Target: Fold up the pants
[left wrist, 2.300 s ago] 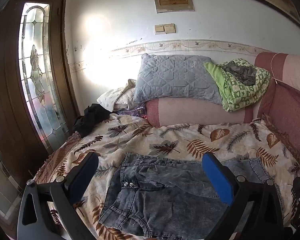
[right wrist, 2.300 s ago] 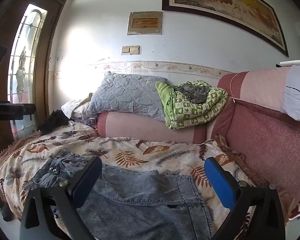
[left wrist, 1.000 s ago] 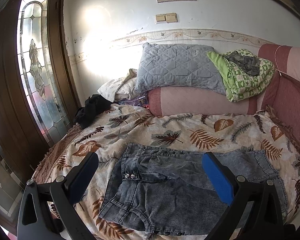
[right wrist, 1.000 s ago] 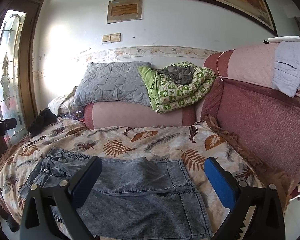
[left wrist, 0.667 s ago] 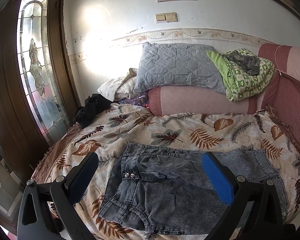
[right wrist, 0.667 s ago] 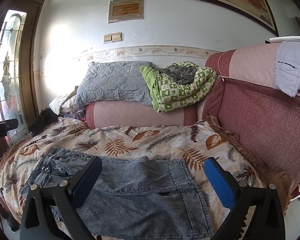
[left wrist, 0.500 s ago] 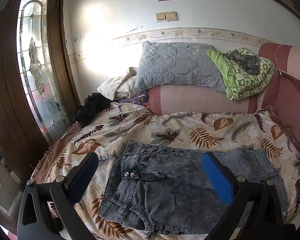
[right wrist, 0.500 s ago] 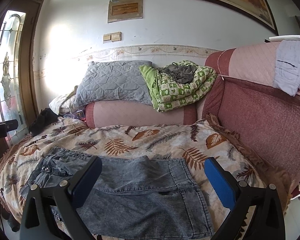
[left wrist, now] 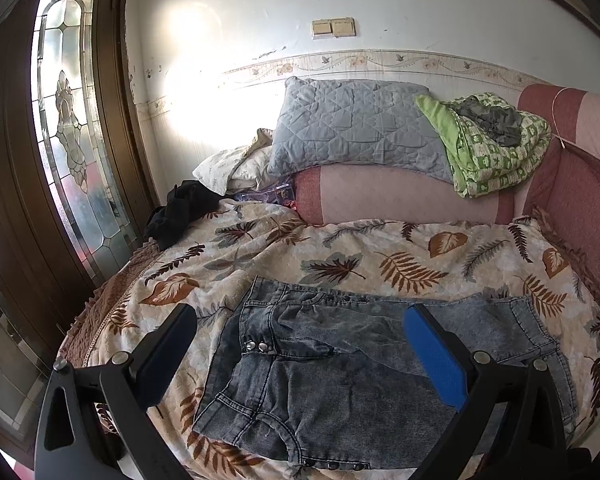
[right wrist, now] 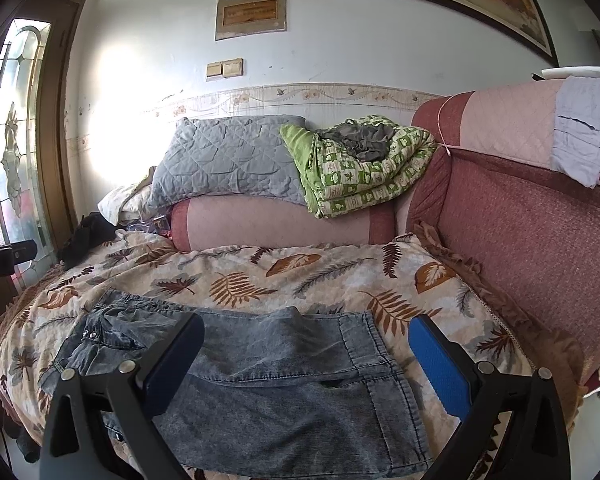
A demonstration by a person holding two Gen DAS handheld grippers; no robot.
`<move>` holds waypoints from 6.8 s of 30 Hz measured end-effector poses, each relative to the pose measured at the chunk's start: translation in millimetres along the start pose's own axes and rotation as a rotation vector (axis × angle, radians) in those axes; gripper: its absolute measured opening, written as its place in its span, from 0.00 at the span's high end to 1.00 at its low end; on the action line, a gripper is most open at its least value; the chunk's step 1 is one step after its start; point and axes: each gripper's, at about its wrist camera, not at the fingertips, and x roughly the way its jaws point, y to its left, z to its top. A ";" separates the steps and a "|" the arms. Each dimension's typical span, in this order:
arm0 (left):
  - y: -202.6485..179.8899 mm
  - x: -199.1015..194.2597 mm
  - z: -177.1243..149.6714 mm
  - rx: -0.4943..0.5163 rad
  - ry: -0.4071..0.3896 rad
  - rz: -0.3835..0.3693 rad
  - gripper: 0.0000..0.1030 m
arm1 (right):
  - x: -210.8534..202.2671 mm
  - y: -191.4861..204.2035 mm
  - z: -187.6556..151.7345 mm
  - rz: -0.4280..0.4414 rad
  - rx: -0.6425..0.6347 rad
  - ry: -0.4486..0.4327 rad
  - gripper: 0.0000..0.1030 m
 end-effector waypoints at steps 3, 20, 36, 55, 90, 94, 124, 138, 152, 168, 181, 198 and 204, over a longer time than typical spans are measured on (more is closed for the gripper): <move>0.5 4.7 0.2 -0.002 0.009 -0.001 0.00 | 3.0 1.4 -0.7 0.002 0.000 0.006 0.00; 1.2 18.6 -2.1 -0.006 0.040 0.001 0.00 | 16.4 5.4 -2.9 0.014 0.003 0.034 0.00; 11.0 14.7 -0.5 -0.006 0.038 -0.005 0.00 | 10.7 5.7 3.0 0.021 0.009 0.037 0.00; 127.4 296.3 -3.9 -0.028 0.523 0.145 0.00 | 305.0 -124.7 3.8 0.084 0.297 0.585 0.10; 101.7 455.3 -1.6 -0.089 0.720 0.048 0.53 | 390.0 -120.7 -36.0 0.030 0.236 0.713 0.82; 102.9 444.7 2.2 -0.080 0.692 0.032 0.58 | 380.8 -108.9 -25.4 0.042 0.188 0.685 0.84; 73.8 448.3 12.4 -0.044 0.695 -0.094 0.72 | 355.2 -143.0 -11.9 0.057 0.284 0.617 0.84; 78.5 450.4 -2.1 -0.042 0.738 -0.052 0.72 | 360.4 -144.4 -19.3 0.062 0.284 0.648 0.84; 74.8 444.1 7.2 -0.050 0.638 -0.044 0.98 | 368.4 -139.5 -20.9 0.066 0.271 0.658 0.84; 165.5 226.9 21.6 -0.221 0.267 -0.284 0.97 | 246.8 -143.6 41.0 0.138 0.293 0.364 0.84; 188.7 159.8 -201.8 -0.215 0.546 -0.185 0.93 | 134.7 -148.2 -104.5 0.200 0.104 0.719 0.59; 181.2 124.9 -166.6 -0.208 0.472 -0.152 0.92 | 262.2 -179.7 -86.2 0.221 0.353 0.779 0.57; 123.8 141.1 -159.3 -0.140 0.506 -0.240 0.92 | 266.8 -156.6 -80.7 0.167 0.212 0.785 0.83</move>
